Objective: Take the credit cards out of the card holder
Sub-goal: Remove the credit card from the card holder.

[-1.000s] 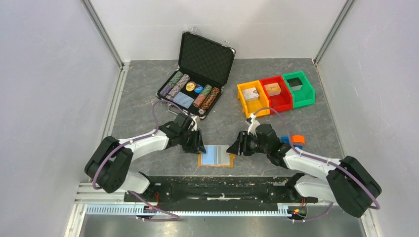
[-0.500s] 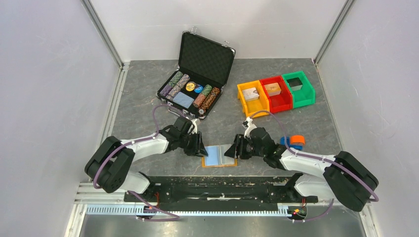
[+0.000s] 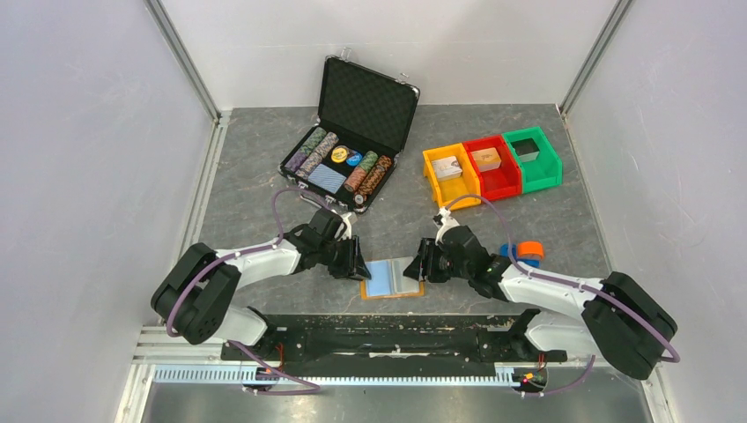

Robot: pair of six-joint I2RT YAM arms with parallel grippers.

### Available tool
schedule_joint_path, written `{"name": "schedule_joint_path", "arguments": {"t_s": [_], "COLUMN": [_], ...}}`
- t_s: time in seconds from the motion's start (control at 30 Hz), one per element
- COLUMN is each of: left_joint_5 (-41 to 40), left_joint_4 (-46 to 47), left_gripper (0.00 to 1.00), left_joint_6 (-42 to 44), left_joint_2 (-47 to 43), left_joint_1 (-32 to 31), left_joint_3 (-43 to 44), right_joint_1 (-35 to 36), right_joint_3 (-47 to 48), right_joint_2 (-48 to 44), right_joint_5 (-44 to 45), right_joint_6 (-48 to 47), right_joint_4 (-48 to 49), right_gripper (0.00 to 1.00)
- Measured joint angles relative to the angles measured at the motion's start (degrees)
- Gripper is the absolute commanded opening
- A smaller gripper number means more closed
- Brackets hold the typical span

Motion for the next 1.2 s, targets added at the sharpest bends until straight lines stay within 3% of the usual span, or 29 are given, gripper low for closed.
{"name": "schedule_joint_path", "arguments": {"t_s": [0.6,0.97,1.2], "left_joint_5": [0.6,1.9,1.3], "left_joint_4": [1.0,2.5,1.6], "left_gripper": [0.38,0.38,0.5], "left_joint_6": [-1.0,-2.2,-3.2], "left_joint_2": [0.0,0.0,-2.4], "left_joint_1": [0.0,-0.3,-0.3], "left_joint_3": [-0.6,-1.5,-1.9], "right_joint_1": [1.7,3.6,6.2], "right_joint_3": [2.6,3.9,5.7], "right_joint_2": [5.8,9.6,12.2], "right_joint_5": [-0.2,-4.9,-8.4], "right_joint_6": [-1.6,-0.9,0.2], "right_joint_4": [-1.2,7.4,12.5], "right_gripper": [0.41,0.41,0.41]}}
